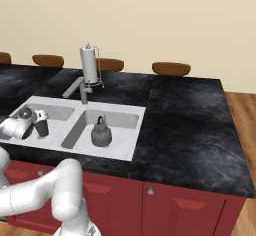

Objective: Place the glass cup in the left basin and the kettle in the right basin of the sink.

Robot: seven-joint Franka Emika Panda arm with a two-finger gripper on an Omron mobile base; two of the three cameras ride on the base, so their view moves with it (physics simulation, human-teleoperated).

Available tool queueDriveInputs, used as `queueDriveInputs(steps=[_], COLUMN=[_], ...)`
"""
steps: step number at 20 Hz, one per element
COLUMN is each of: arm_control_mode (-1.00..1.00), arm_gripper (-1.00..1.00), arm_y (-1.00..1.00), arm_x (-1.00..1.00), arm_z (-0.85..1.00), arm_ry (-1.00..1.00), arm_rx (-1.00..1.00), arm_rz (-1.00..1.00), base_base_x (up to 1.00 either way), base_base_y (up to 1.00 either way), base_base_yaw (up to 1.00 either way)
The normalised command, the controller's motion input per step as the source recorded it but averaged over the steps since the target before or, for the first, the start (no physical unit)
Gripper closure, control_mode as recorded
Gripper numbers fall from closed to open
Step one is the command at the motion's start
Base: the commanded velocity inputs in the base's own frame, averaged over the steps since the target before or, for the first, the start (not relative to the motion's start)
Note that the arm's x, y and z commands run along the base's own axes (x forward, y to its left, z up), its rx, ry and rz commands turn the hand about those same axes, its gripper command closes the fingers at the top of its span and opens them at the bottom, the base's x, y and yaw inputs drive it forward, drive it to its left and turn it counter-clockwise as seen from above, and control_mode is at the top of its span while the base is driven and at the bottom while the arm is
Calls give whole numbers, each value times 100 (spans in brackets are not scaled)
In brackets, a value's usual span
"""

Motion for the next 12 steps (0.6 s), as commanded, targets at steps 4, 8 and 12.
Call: queueDriveInputs(steps=[4, 8, 12], arm_control_mode=[-100, -100, -100], arm_gripper=[-100, -100, -100], arm_y=[0, 0, -3], arm_x=[-20, -21, -16], arm_z=[0, 0, 5], arm_ry=[-1, -2, -3], arm_rx=[0, 0, 0], arm_rz=[2, 2, 2], base_base_x=[0, 0, 0], base_base_y=[0, 0, 0], base_base_yaw=[0, 0, 0])
